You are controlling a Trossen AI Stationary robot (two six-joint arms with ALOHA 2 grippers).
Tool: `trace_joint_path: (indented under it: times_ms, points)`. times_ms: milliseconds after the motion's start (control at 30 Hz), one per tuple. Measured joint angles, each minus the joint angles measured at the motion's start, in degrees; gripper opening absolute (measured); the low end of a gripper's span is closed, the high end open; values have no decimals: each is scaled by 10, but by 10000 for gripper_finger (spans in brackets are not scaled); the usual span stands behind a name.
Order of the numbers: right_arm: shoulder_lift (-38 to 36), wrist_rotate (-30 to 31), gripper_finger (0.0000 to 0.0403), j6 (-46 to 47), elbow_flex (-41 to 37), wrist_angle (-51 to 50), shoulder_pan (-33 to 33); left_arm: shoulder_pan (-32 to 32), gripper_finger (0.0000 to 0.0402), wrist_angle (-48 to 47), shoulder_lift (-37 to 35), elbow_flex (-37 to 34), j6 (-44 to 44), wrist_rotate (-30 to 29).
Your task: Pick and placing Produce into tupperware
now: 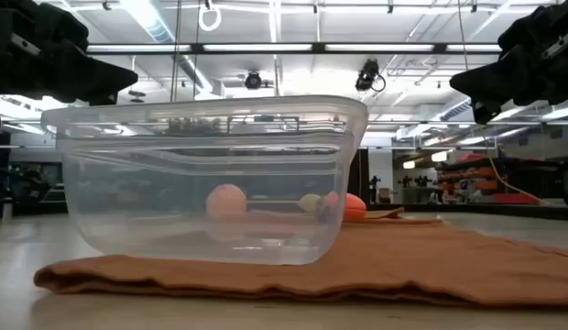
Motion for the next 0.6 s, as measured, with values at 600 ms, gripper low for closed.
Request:
trace_joint_path:
  times_ms: [600]
  points:
    - [0, 0, 0, 0, 0, 0, 0, 0, 35, 0, 0, 0, 0, 0]
